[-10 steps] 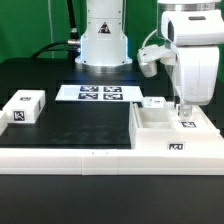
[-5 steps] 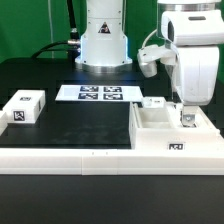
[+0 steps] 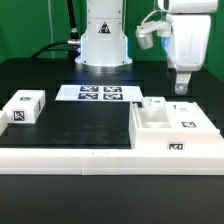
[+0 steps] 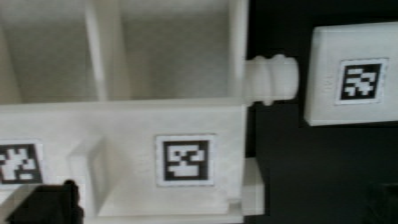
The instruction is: Assemble cabinet
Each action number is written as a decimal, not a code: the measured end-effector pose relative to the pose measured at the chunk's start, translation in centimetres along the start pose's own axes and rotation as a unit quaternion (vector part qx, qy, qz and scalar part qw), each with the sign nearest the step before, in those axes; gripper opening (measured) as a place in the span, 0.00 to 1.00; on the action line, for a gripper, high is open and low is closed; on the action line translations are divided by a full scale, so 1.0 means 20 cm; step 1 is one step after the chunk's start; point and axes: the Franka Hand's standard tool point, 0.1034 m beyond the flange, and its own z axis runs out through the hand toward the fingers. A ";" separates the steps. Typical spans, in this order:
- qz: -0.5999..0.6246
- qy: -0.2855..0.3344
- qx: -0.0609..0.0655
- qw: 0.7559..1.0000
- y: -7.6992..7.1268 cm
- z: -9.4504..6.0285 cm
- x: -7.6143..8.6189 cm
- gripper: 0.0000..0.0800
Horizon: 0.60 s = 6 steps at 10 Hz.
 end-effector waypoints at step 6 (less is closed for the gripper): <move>0.002 0.008 -0.010 1.000 -0.09 0.05 0.00 1.00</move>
Offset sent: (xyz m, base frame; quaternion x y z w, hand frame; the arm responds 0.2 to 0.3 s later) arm 0.0000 0.0000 0.0000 0.0000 0.0000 0.0000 1.0000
